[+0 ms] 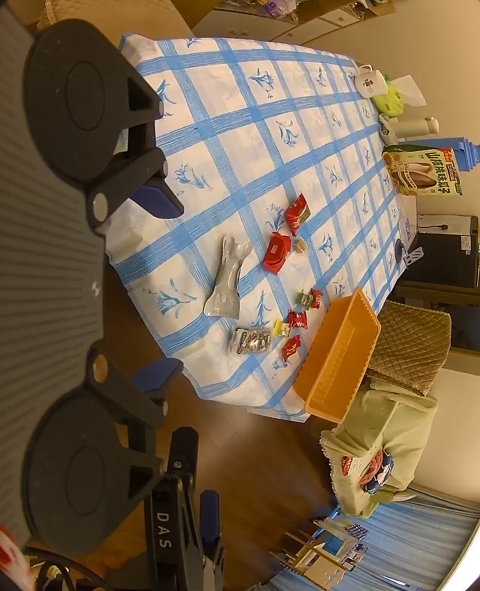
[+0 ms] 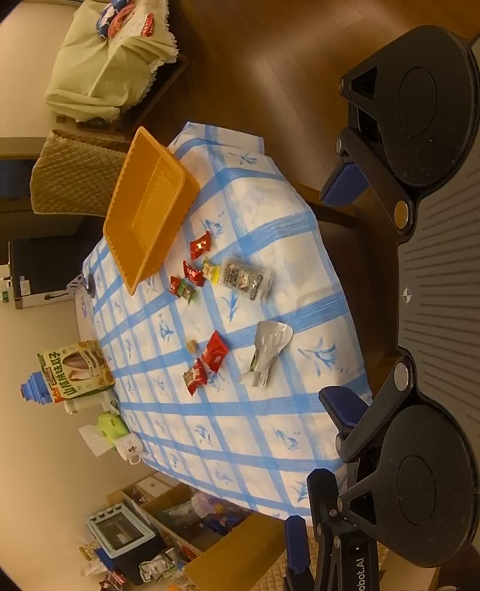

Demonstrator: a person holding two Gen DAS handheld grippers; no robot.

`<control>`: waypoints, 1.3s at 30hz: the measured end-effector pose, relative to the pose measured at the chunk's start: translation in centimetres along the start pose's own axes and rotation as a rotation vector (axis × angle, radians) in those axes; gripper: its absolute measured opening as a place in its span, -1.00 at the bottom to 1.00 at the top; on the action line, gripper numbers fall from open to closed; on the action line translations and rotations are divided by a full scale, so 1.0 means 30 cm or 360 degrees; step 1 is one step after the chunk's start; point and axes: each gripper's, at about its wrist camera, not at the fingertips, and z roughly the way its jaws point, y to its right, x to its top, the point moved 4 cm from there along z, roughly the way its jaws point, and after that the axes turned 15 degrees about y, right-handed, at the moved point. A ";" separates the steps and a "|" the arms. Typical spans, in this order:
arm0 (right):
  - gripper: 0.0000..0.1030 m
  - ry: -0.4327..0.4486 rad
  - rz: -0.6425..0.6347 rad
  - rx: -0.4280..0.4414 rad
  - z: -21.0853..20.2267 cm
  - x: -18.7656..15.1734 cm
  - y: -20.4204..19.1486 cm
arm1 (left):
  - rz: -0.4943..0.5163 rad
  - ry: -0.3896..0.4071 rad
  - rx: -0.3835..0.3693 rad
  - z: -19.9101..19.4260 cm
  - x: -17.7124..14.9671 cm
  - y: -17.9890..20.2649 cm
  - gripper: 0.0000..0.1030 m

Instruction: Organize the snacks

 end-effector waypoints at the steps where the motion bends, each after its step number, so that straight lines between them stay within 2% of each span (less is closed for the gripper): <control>1: 1.00 -0.0001 0.0002 0.0001 0.001 0.000 0.000 | -0.0001 0.0001 -0.0001 0.000 0.000 0.000 0.58; 18: 1.00 0.0006 -0.0002 0.0001 0.014 0.005 -0.014 | -0.0007 -0.0003 0.0005 0.000 -0.001 -0.001 0.58; 39: 1.00 0.0008 -0.0015 0.0009 0.031 0.017 -0.059 | -0.0032 0.0007 0.0008 -0.001 0.011 -0.083 0.58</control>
